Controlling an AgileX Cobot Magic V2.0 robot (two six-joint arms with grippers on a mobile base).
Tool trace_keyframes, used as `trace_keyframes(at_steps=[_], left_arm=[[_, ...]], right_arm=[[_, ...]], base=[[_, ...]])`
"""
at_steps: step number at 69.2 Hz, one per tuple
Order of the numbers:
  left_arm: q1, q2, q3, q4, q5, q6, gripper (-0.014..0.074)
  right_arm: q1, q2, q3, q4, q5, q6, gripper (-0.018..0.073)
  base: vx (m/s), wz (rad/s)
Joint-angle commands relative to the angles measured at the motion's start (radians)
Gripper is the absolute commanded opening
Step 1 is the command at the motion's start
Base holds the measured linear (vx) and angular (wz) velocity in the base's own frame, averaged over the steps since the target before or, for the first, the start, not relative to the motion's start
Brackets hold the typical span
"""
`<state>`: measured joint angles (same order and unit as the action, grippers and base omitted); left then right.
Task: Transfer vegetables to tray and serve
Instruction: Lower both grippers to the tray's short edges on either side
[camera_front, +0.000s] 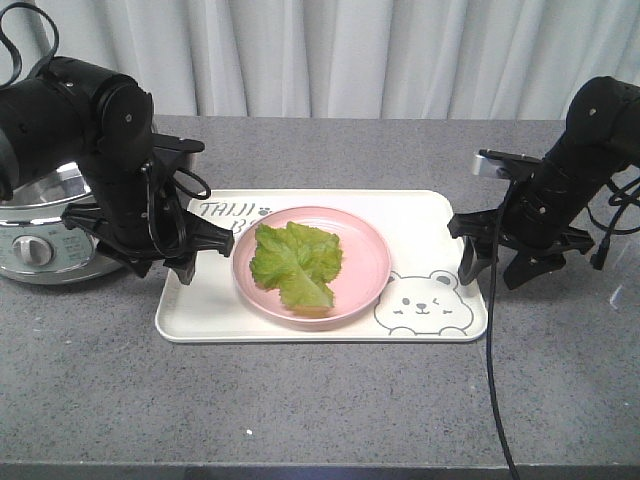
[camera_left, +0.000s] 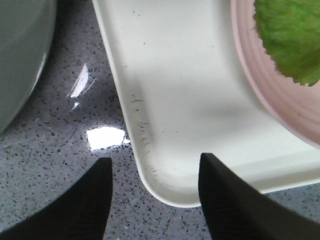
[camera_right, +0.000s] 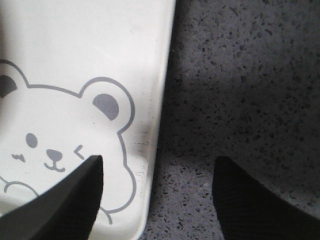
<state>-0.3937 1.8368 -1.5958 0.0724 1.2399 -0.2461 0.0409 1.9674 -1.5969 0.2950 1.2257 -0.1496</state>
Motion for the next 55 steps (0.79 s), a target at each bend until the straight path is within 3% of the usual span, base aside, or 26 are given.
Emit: trace_keyframes(at_steps=[1,37,55], left_arm=[[0.000,-0.046,-0.022,0.008,0.010,-0.002,0.0370],[0.000,-0.046,-0.019,0.008,0.010,-0.003,0.0370],[0.007,-0.046,0.062,0.008,-0.003,-0.009,0.0370]], right_arm=[[0.000,-0.040,-0.021,0.035,0.000,-0.013,0.0454],[0.018,-0.028,-0.021,0.029,-0.012,-0.016,0.0454],[0.018,-0.028,-0.021,0.026,-0.014,-0.016,0.0454]], base=[[0.00,0.00],[0.00,0.00],[0.00,0.00]])
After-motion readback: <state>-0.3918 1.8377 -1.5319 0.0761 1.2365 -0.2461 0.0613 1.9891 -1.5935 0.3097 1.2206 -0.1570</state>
